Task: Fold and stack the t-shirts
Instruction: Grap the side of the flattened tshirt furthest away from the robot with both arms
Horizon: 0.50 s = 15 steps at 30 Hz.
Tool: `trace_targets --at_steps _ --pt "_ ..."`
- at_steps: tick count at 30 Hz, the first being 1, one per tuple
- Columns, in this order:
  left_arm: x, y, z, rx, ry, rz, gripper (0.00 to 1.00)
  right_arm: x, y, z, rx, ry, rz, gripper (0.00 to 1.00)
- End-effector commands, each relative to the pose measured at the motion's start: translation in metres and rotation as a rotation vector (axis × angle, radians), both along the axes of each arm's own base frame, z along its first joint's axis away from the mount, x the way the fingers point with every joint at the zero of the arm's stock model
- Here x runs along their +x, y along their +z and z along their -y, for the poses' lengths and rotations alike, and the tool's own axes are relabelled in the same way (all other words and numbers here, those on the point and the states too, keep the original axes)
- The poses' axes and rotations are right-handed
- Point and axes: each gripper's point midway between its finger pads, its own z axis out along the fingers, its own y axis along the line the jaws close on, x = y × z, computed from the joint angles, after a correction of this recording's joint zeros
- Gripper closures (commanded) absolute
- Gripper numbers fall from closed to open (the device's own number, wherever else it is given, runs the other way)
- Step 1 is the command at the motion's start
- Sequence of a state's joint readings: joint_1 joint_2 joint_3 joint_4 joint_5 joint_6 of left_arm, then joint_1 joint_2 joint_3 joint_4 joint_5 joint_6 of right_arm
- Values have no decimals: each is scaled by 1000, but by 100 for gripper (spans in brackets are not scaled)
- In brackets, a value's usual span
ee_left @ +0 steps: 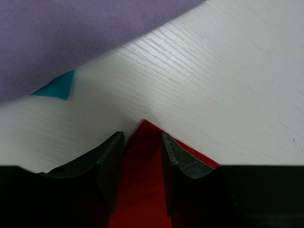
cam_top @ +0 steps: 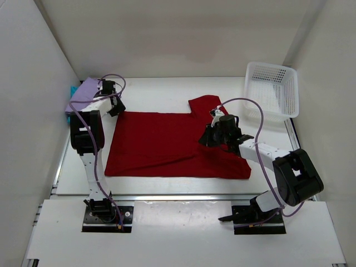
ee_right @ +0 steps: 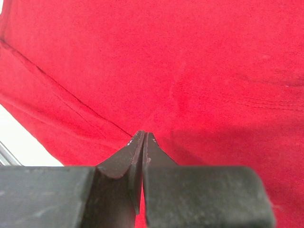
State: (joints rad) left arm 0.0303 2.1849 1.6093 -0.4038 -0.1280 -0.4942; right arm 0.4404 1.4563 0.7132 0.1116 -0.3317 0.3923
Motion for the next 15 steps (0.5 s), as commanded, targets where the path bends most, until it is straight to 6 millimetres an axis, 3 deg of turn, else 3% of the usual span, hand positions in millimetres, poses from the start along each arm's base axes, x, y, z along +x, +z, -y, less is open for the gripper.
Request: trace_targets --at_steps 1,8,10,11,15 --pt "4 11 3 10 -22 9 52 6 16 -12 41 18 54 100" --pt "5 13 6 -9 -19 27 66 18 41 -16 59 8 106 100" --pt "4 13 5 -12 -16 35 71 28 56 -21 68 6 145 100" --pt "2 13 6 -12 -18 30 73 31 52 -19 59 -1 137 100" --pt "3 18 3 -19 -4 58 87 73 63 -5 31 -92 189 97"
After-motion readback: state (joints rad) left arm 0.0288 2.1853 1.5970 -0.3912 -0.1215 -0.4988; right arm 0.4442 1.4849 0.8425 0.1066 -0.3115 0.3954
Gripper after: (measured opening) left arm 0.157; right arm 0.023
